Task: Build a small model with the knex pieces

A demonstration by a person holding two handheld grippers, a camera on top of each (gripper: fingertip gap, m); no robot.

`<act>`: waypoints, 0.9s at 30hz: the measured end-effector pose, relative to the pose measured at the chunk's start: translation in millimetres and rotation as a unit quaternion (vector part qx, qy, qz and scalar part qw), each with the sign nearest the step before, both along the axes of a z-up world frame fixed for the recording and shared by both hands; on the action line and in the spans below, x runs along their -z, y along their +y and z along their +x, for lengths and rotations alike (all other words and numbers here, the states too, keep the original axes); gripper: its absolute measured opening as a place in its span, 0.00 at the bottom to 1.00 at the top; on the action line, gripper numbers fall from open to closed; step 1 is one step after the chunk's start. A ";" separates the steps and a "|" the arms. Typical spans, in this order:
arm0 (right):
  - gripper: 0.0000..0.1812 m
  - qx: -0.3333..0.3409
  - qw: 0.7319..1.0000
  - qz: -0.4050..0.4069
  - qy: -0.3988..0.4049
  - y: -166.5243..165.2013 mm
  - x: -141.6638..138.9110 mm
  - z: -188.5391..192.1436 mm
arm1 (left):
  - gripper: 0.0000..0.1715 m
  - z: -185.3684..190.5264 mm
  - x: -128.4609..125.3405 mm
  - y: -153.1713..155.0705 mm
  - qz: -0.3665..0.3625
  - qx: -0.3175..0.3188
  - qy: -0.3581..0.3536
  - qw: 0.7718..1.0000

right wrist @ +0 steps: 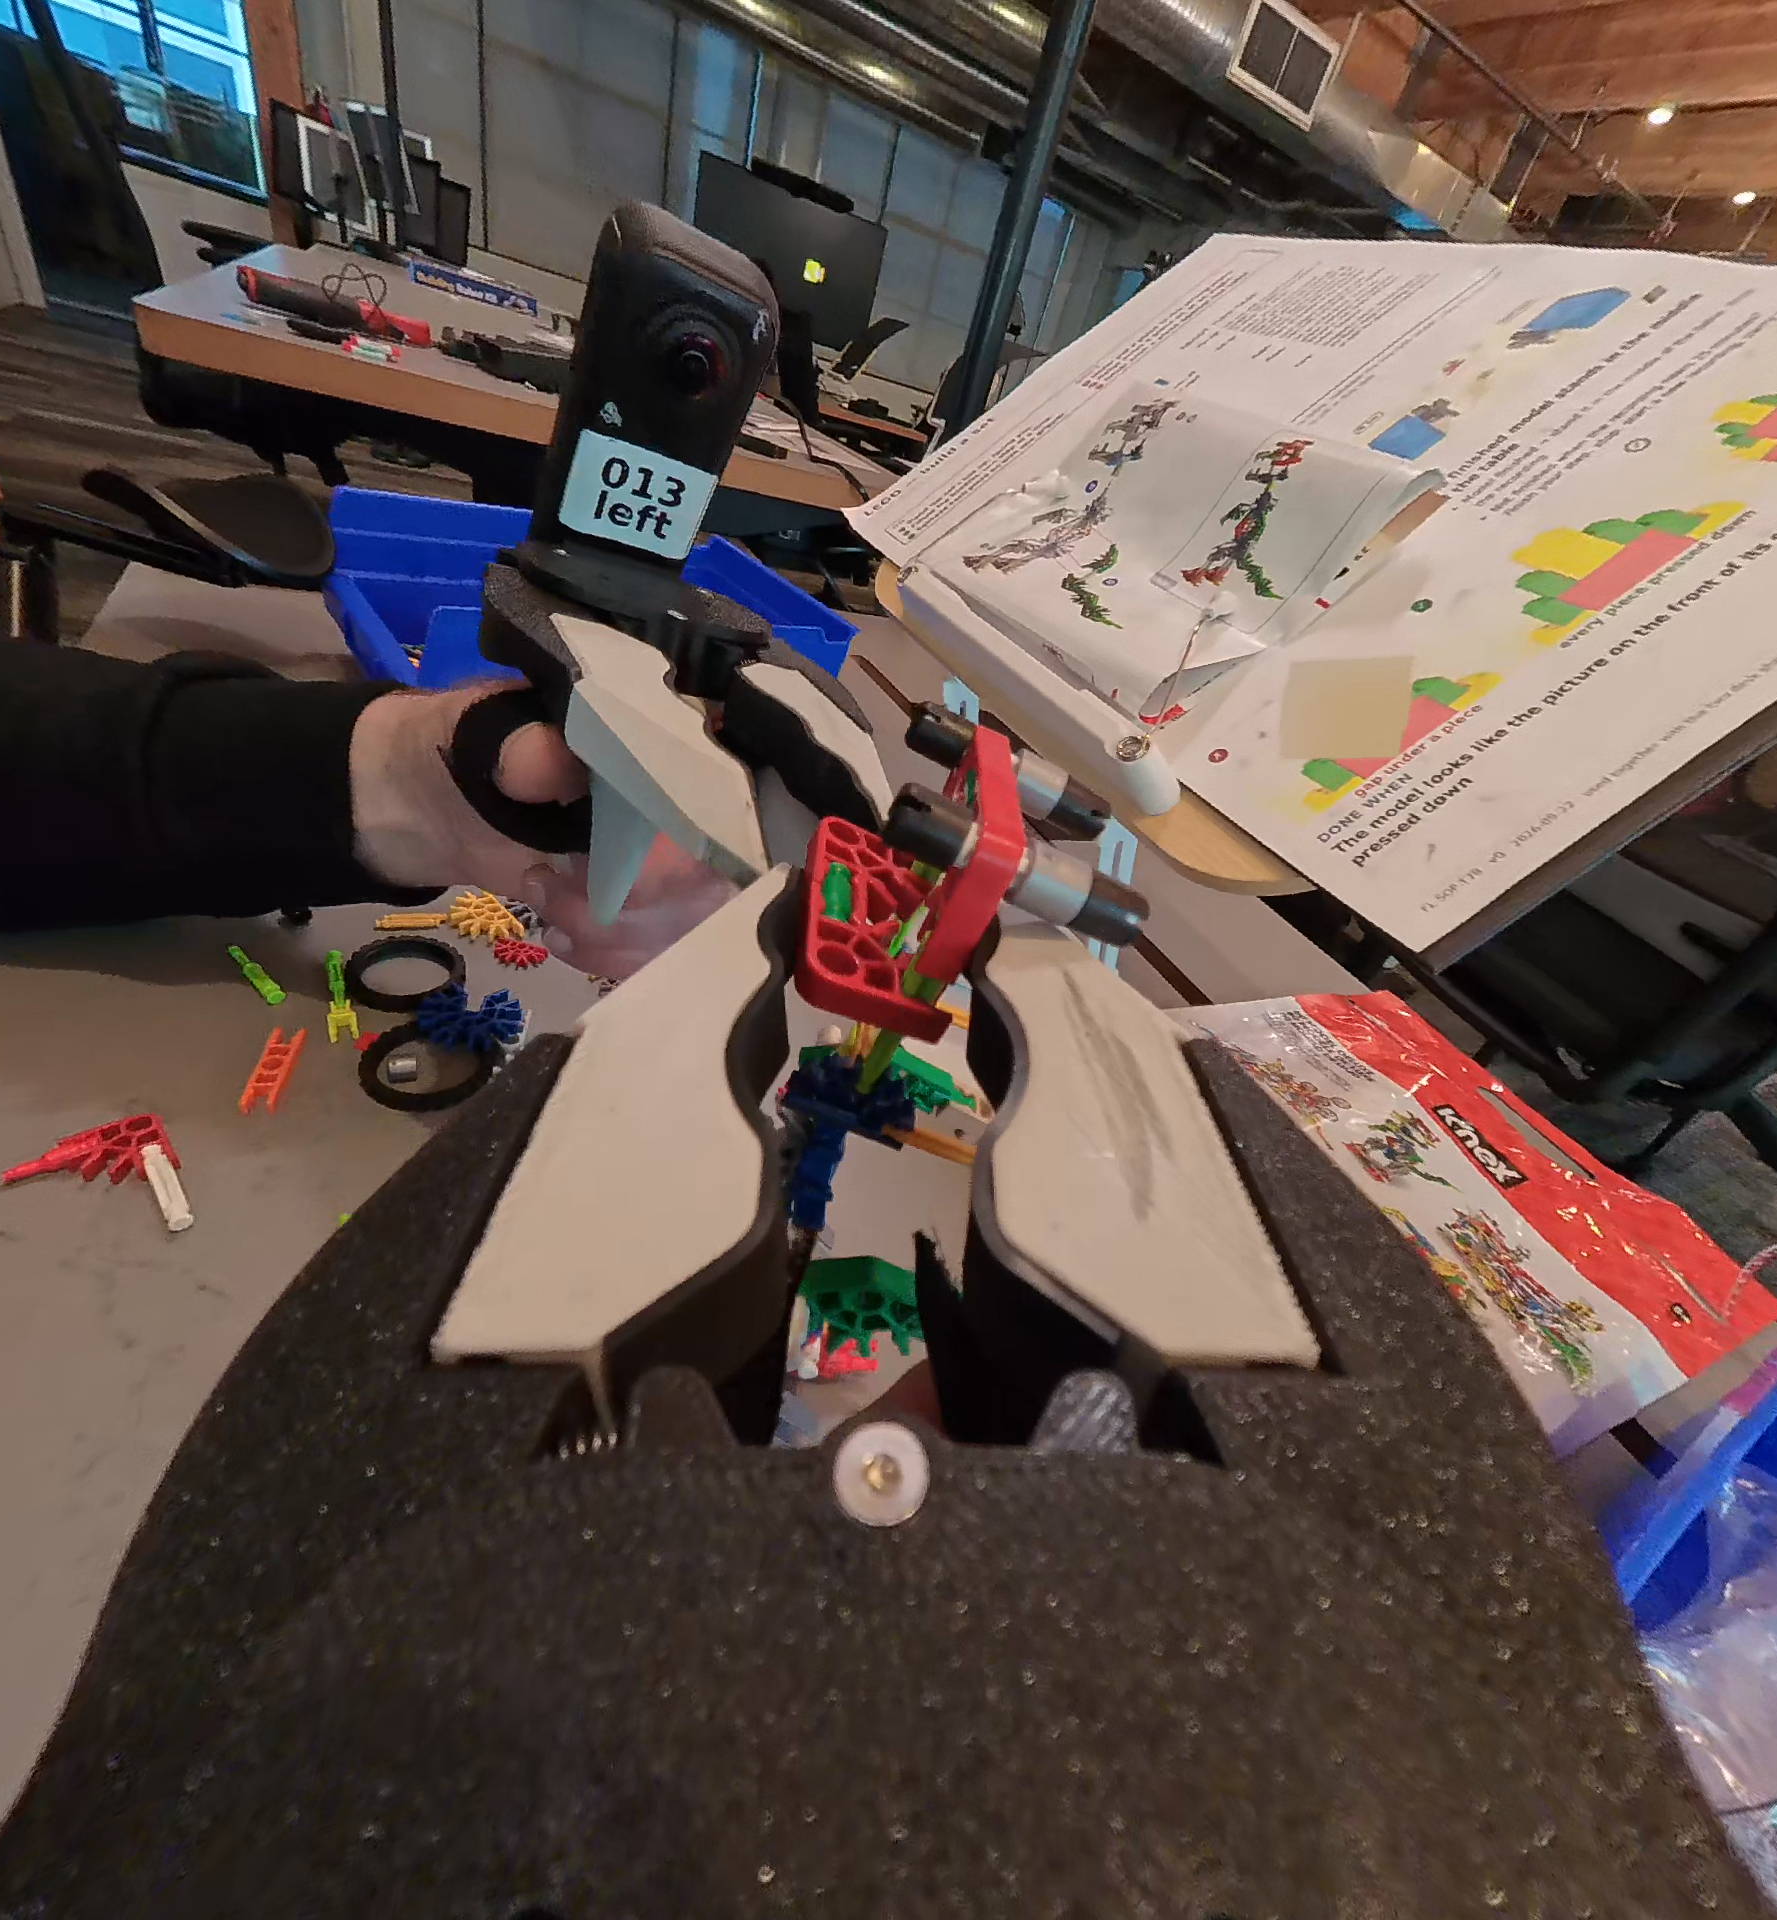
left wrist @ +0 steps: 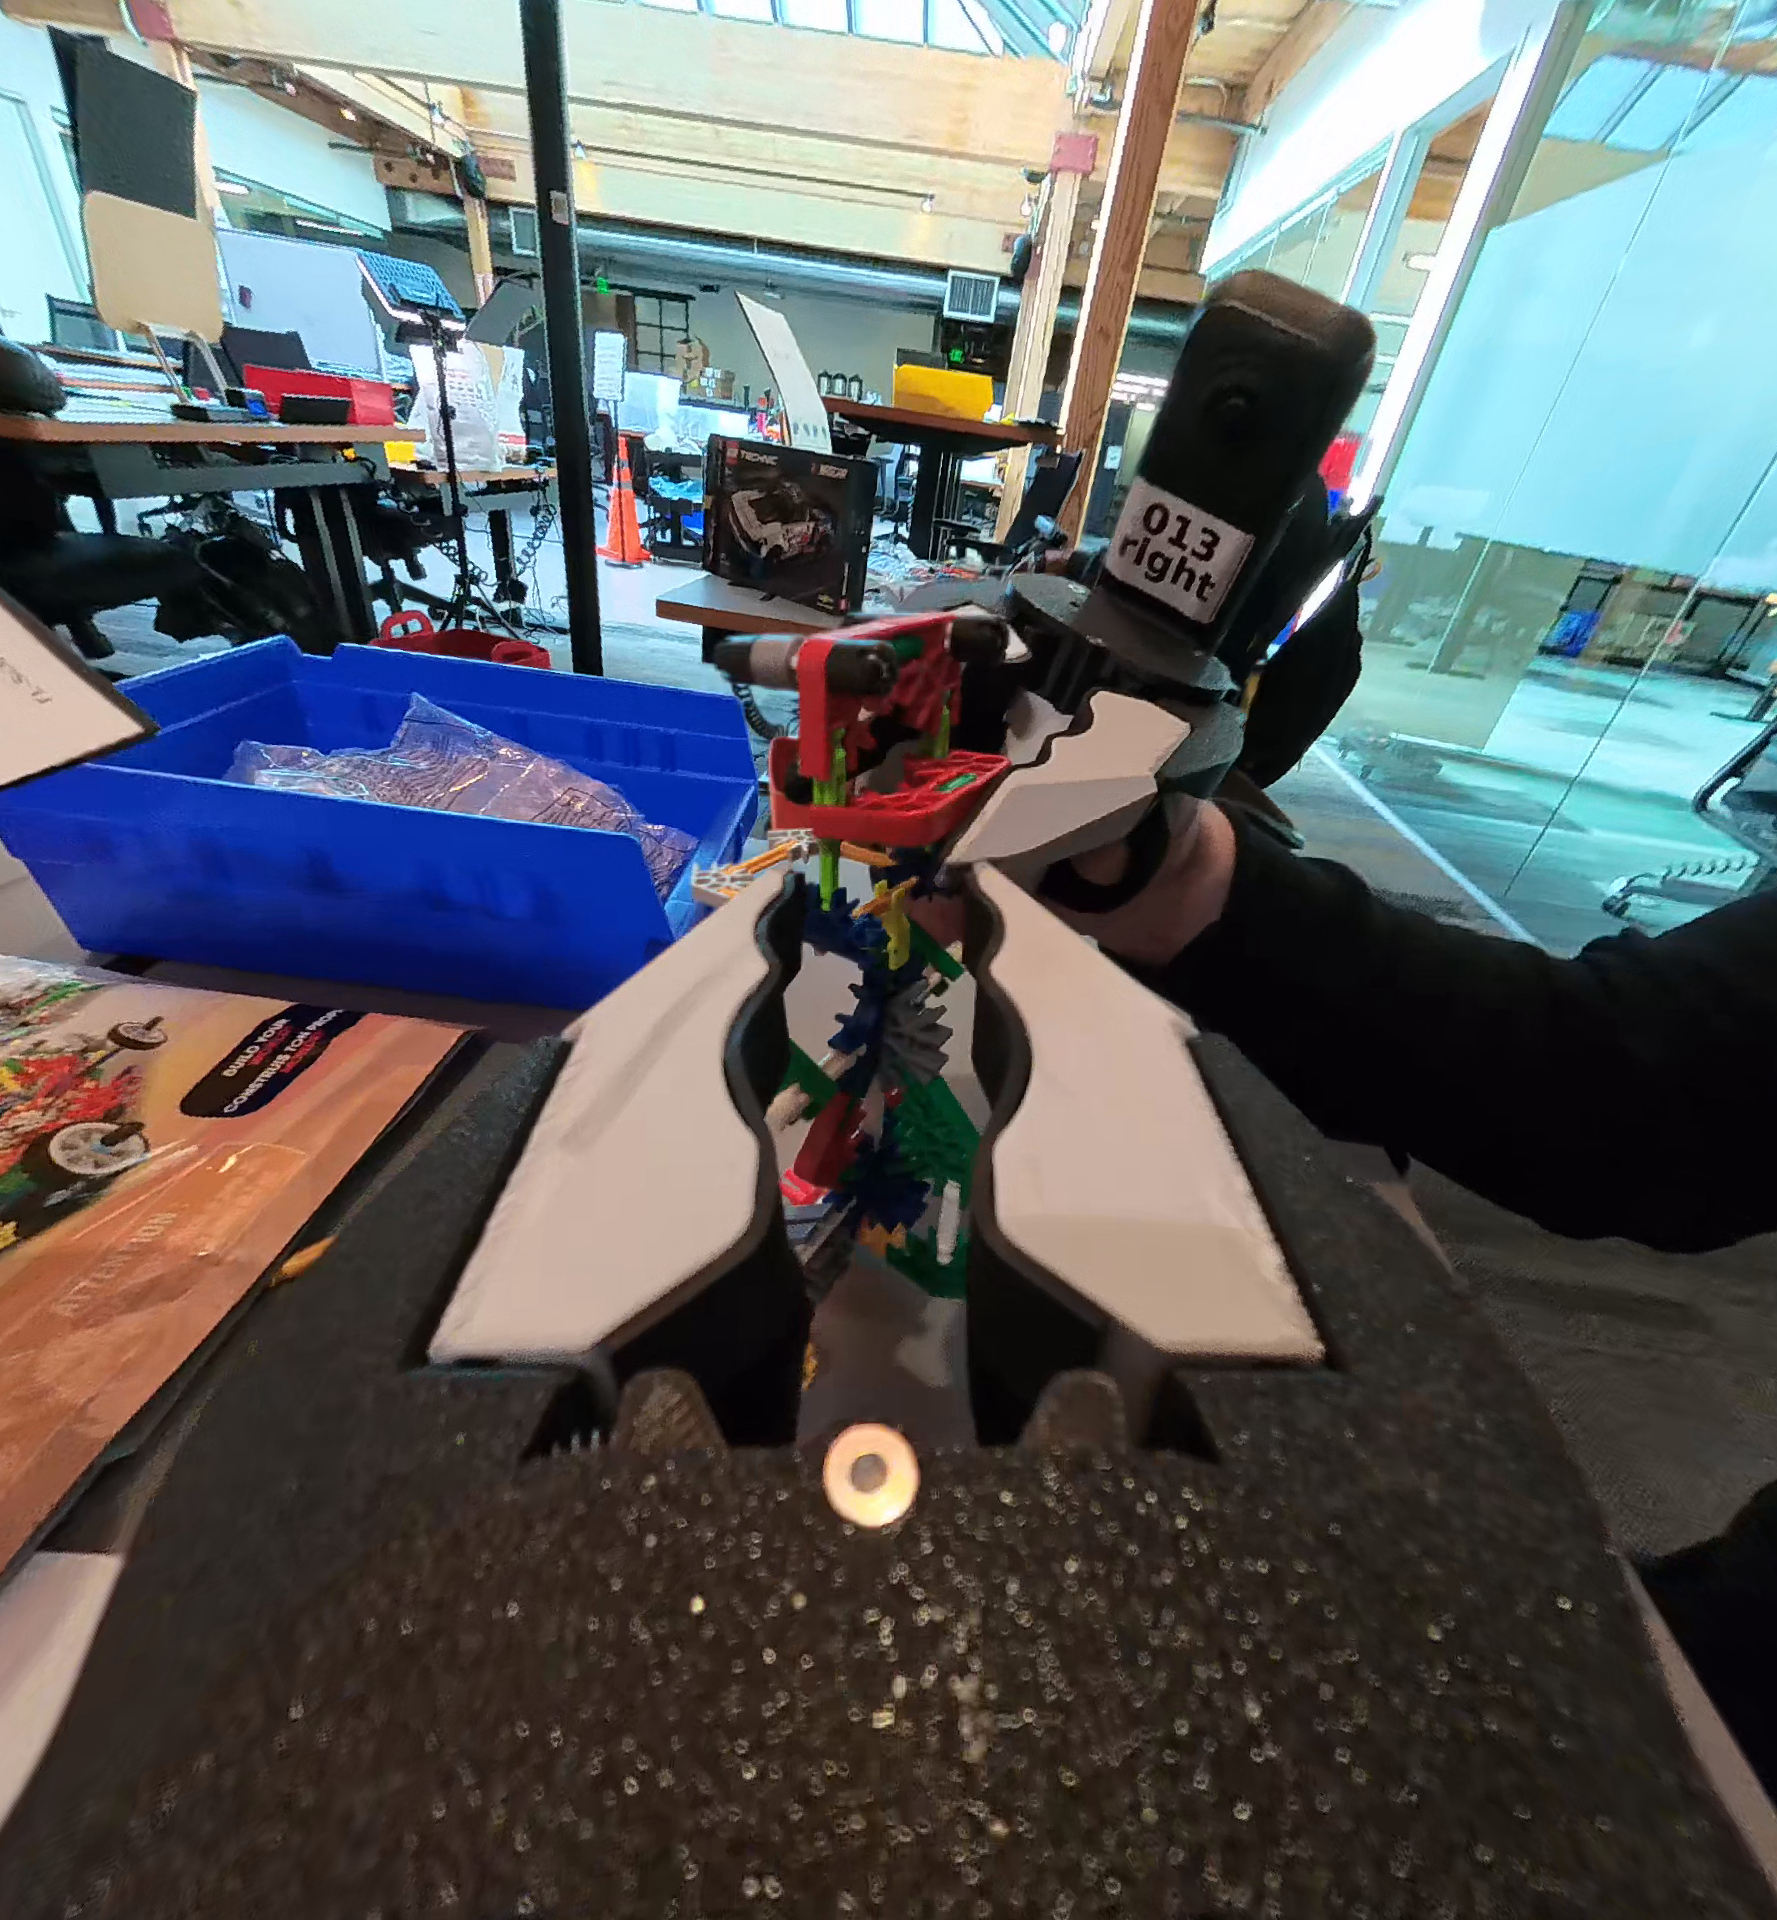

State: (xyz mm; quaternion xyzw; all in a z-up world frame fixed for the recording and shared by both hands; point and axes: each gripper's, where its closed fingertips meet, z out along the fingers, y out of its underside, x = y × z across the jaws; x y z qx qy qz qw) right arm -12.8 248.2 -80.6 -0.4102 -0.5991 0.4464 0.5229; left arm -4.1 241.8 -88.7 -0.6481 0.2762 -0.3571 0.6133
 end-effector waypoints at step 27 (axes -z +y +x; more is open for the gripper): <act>0.13 -0.008 0.999 -0.030 0.004 1.2 5.3 -1.8 | 0.10 0.5 -4.1 4.9 -0.003 0.015 -0.073 0.997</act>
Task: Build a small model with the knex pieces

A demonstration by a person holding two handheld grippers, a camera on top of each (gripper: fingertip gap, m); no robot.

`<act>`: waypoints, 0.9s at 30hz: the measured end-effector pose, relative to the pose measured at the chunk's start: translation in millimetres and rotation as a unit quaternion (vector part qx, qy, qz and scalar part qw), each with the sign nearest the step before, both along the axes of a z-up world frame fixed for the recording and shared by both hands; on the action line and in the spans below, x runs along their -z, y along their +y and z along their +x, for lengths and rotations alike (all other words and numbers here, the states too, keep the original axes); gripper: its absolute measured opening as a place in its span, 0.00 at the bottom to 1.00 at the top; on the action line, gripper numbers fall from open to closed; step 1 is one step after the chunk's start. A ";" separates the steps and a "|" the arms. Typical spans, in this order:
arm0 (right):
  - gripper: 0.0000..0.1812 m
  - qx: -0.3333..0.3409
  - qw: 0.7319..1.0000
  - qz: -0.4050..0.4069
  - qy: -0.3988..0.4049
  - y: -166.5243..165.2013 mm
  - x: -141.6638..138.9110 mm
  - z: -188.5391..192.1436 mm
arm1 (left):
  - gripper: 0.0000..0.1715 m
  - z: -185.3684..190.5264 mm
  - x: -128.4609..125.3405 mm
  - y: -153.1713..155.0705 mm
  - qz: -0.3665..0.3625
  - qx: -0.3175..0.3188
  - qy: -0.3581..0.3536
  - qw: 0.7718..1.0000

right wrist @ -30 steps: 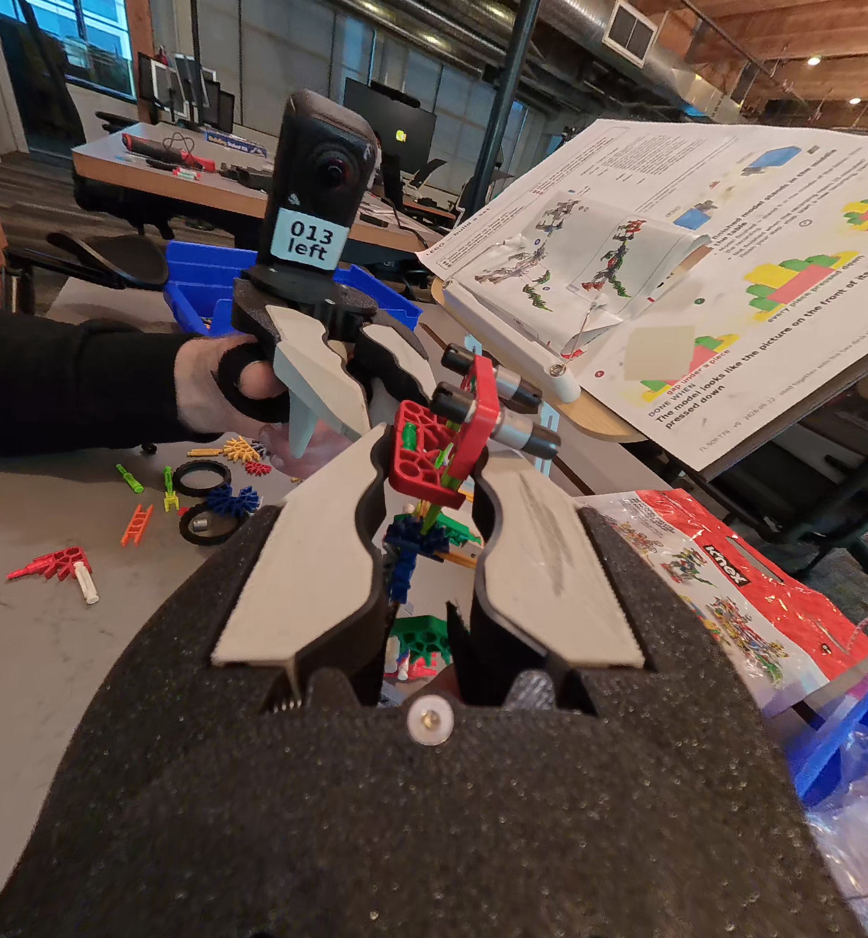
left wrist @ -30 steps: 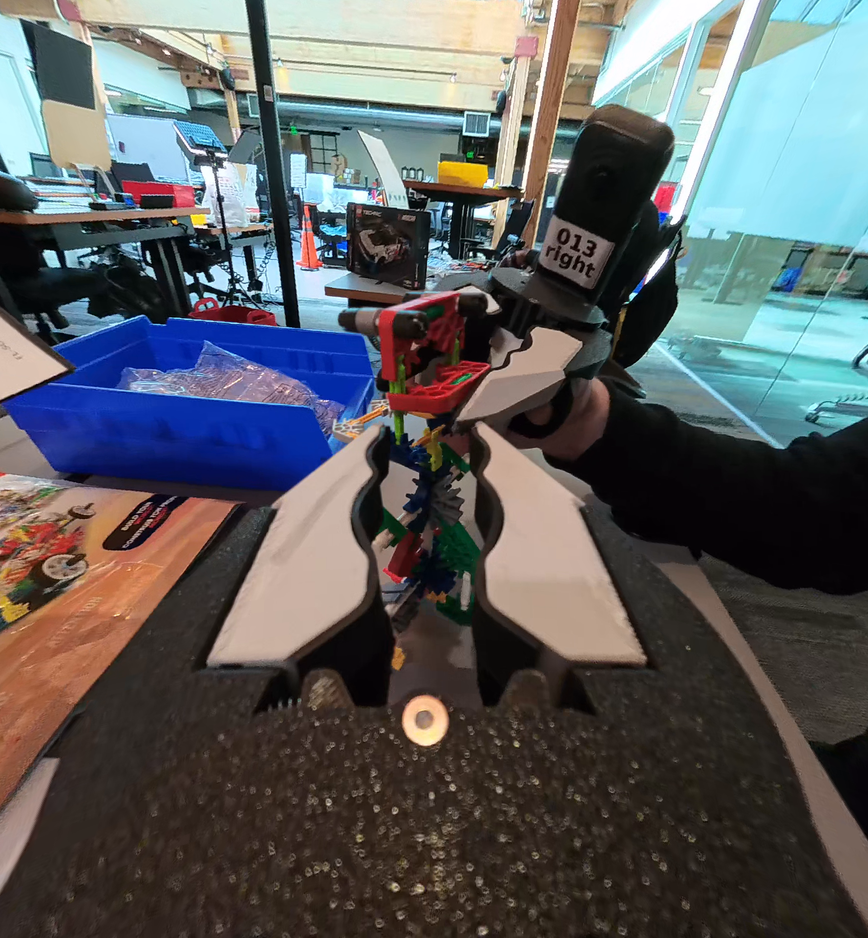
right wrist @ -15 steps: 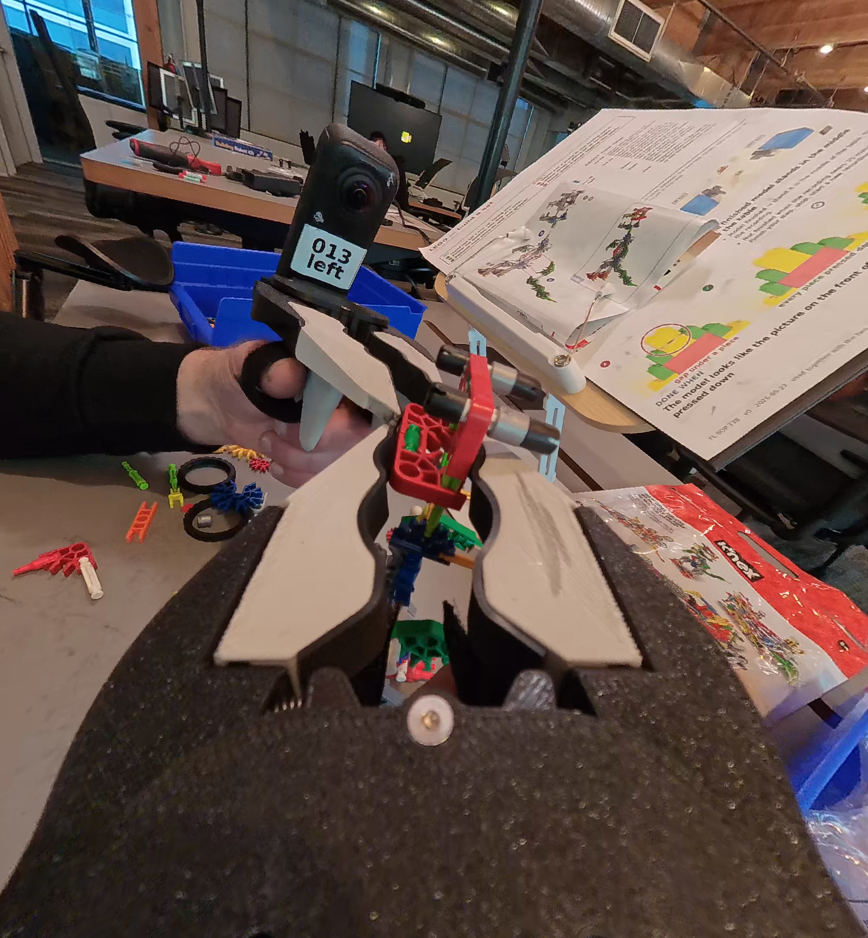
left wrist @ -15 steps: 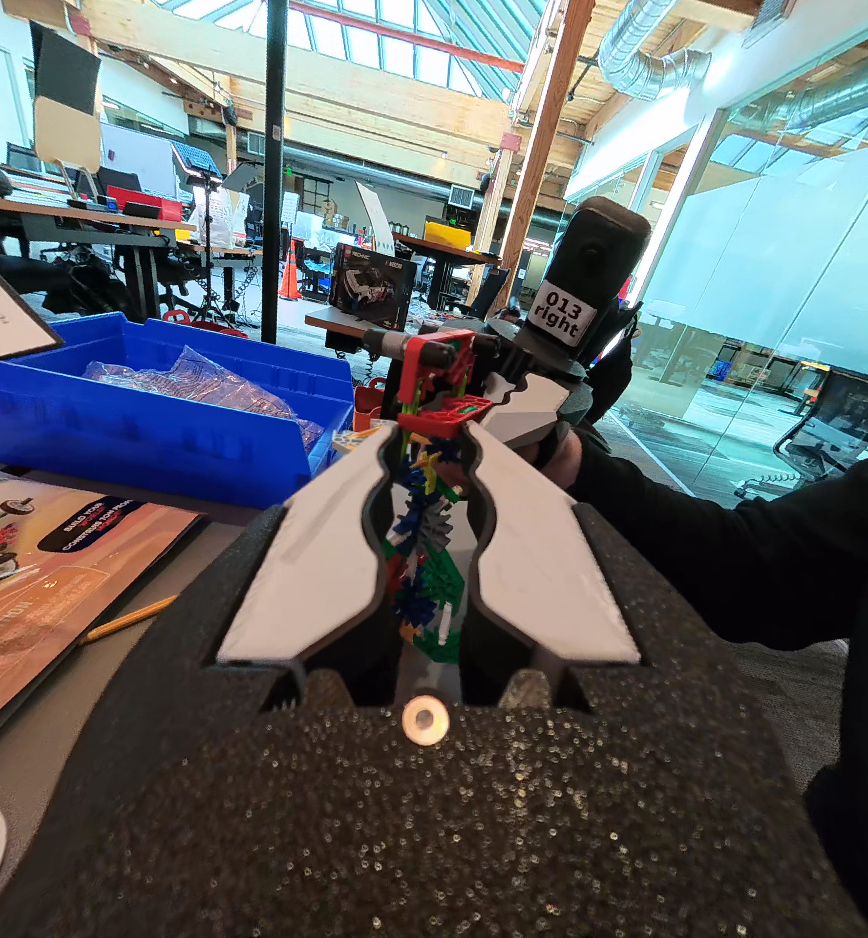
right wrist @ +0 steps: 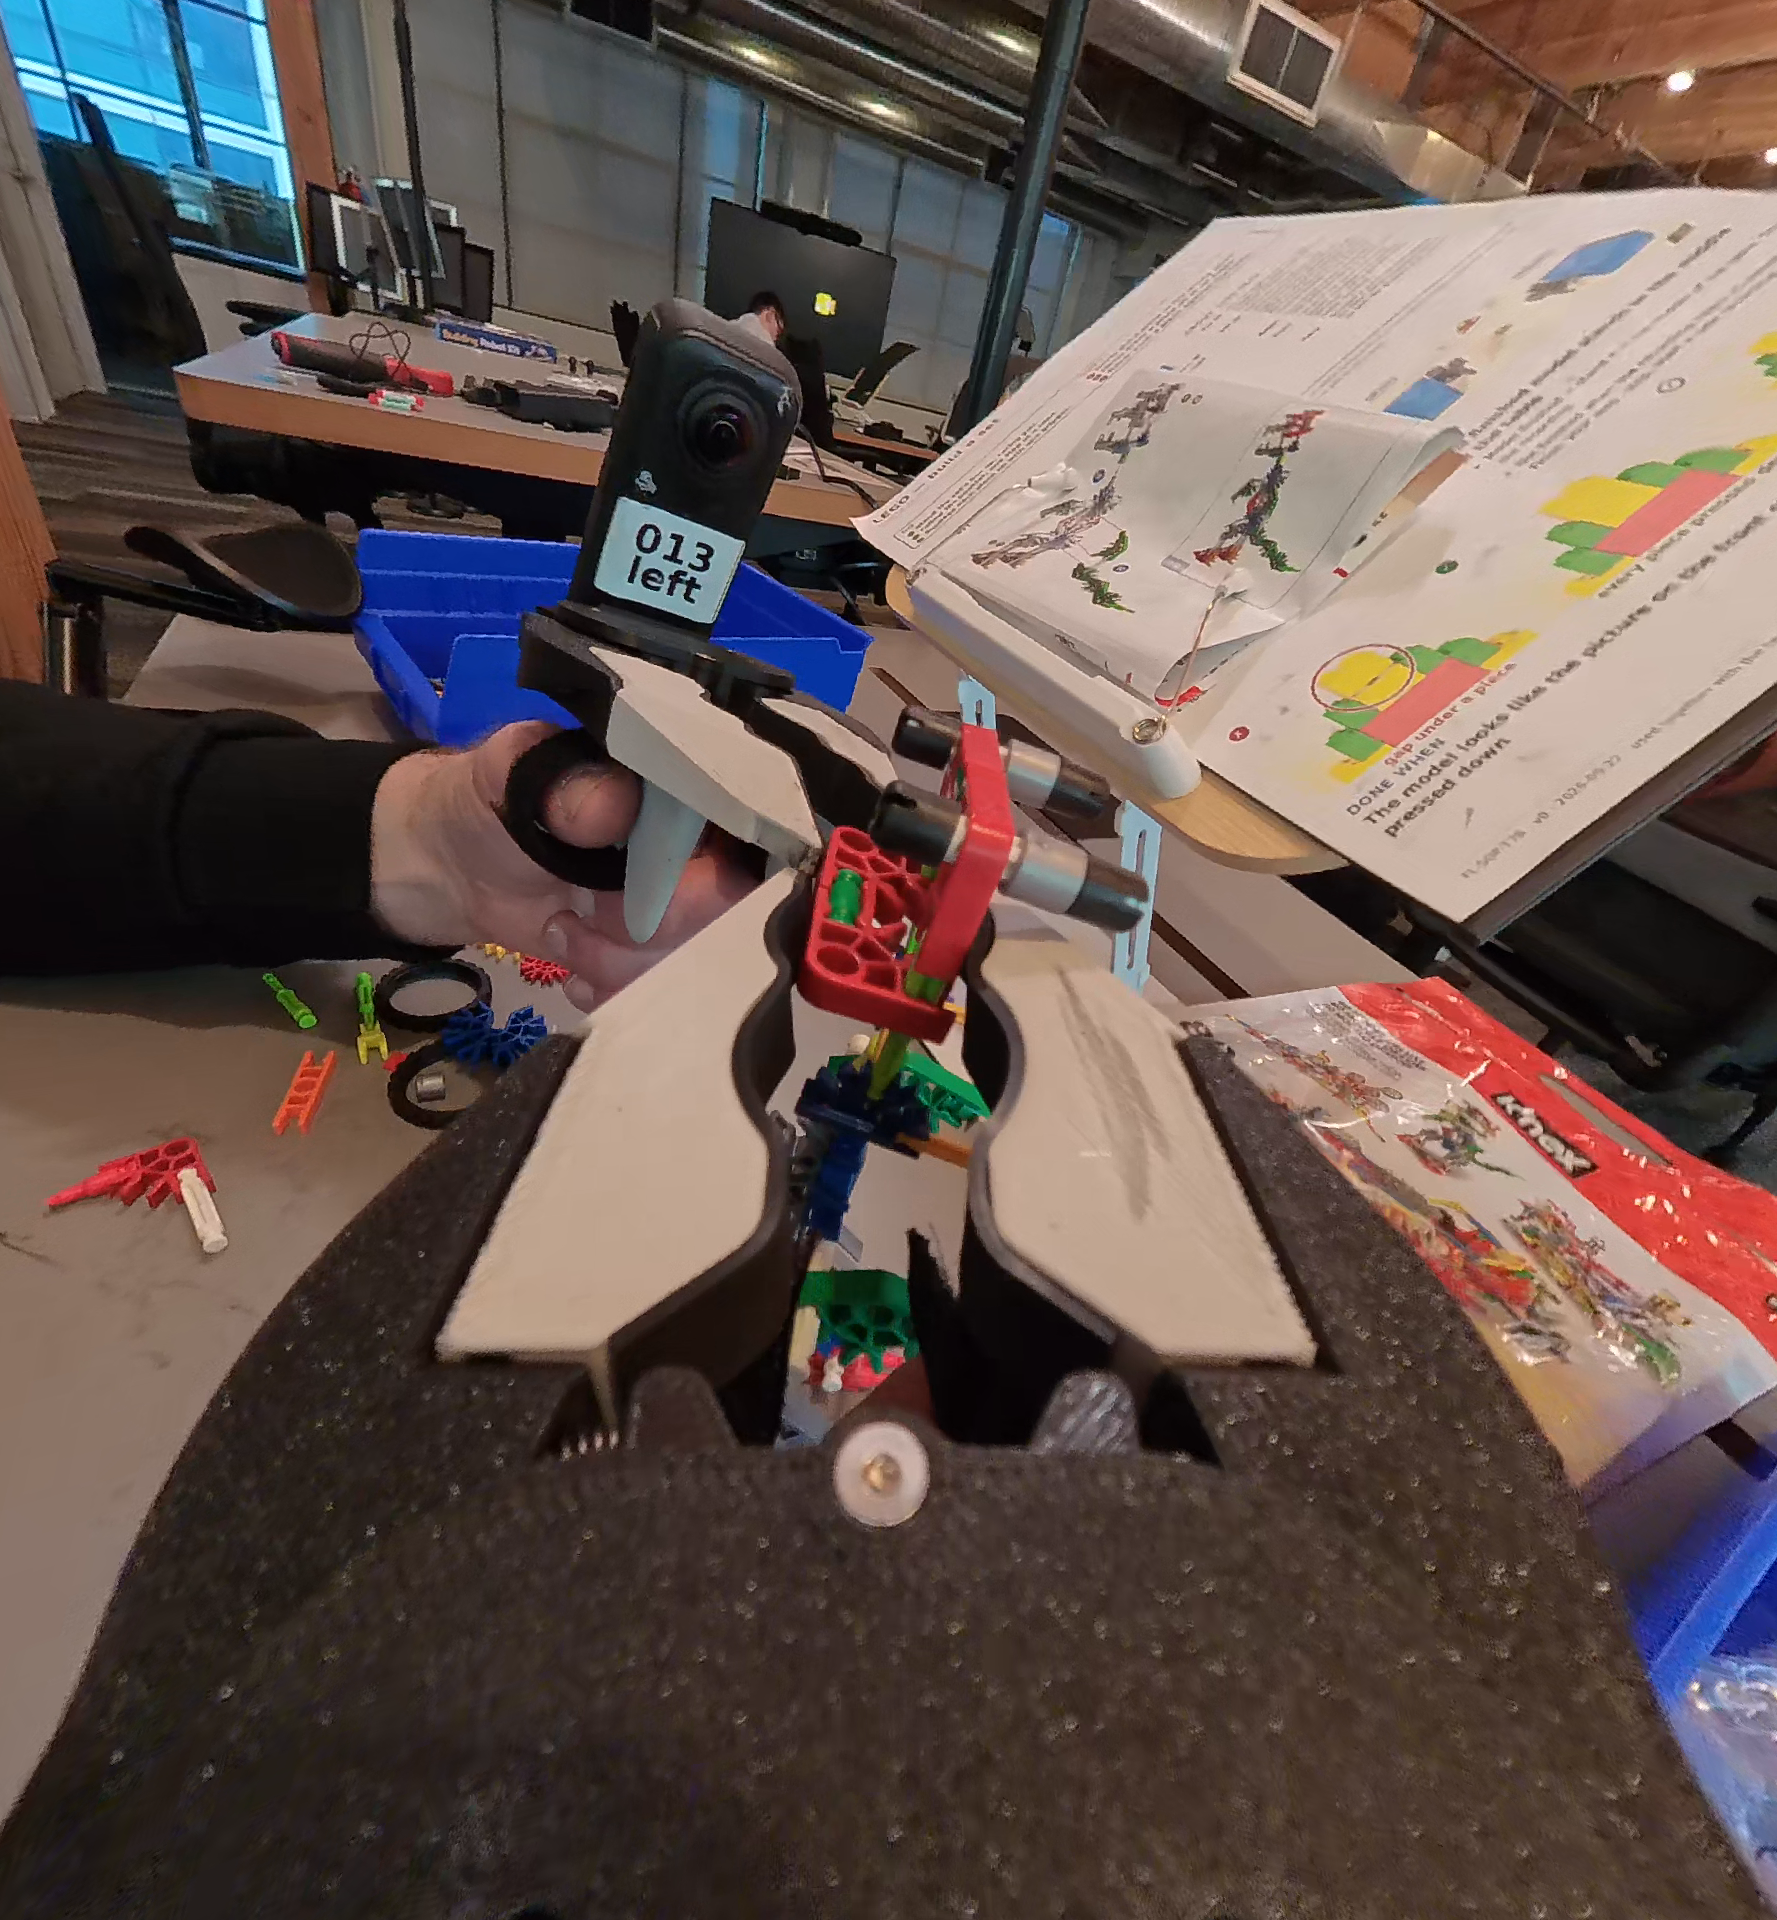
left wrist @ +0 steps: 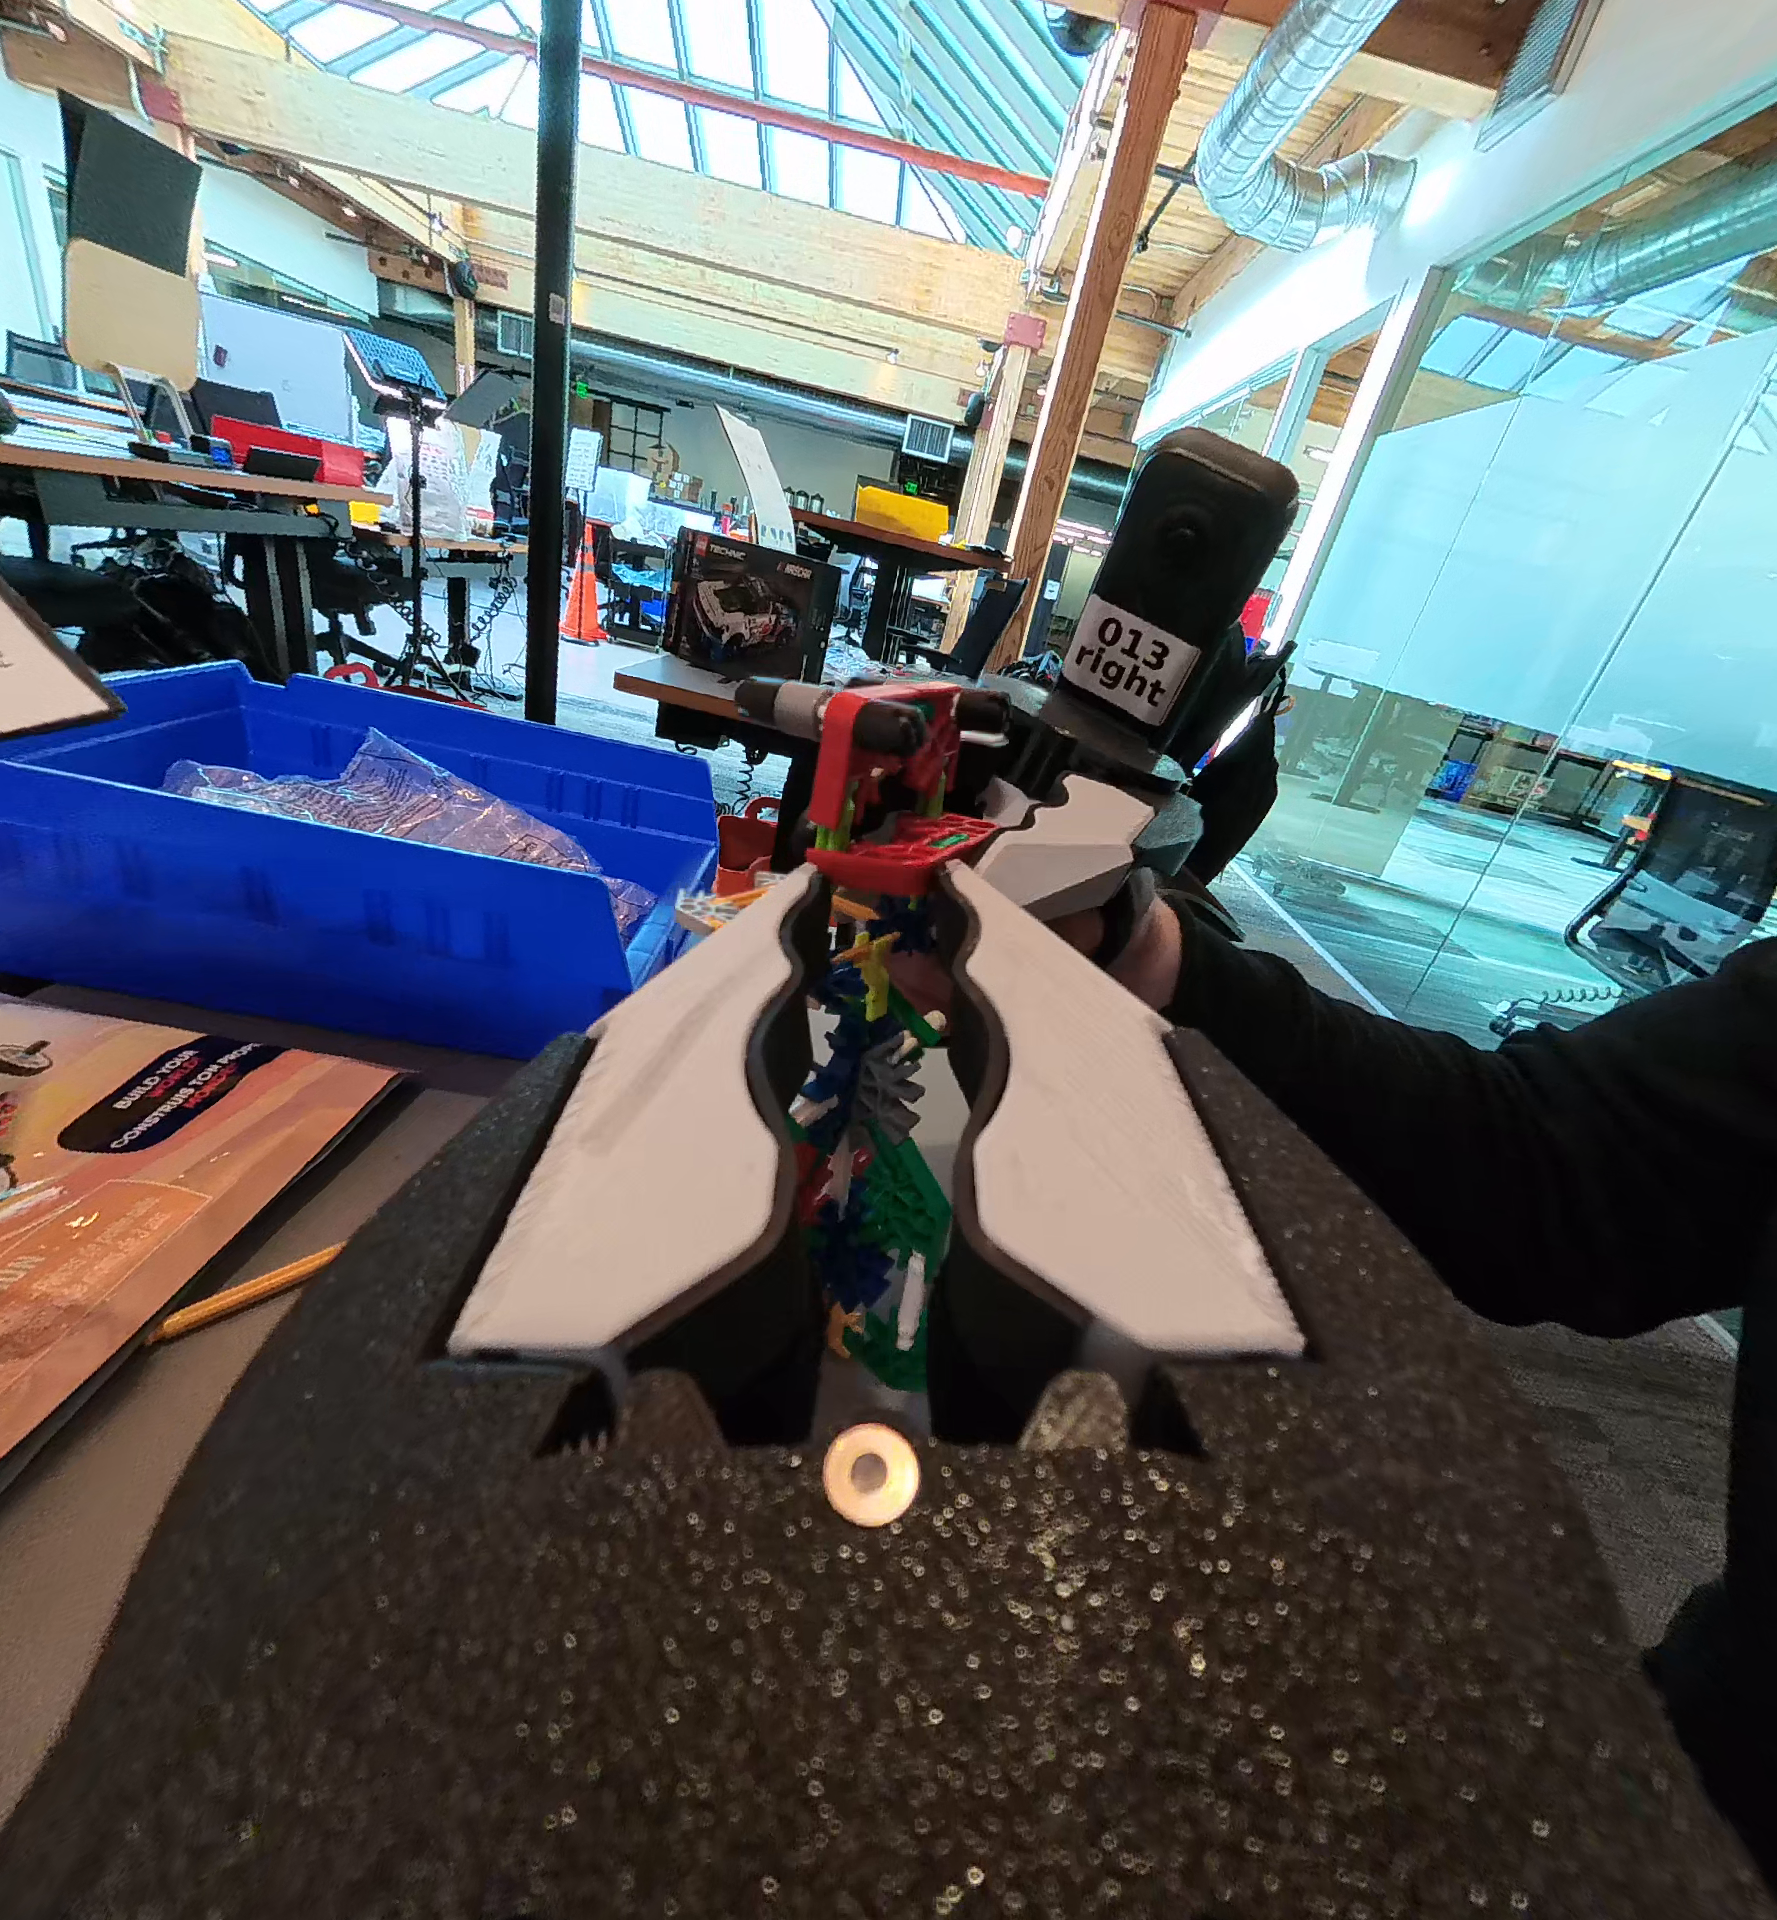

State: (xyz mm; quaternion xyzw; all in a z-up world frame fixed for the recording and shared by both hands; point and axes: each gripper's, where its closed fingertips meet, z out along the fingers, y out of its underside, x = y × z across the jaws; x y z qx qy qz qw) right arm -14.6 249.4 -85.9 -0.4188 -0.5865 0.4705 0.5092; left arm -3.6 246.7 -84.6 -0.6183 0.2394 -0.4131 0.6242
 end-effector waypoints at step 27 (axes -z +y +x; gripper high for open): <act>0.12 0.004 1.000 0.023 -0.013 0.6 3.4 1.8 | 0.09 2.1 3.8 0.4 0.003 0.007 -0.010 1.000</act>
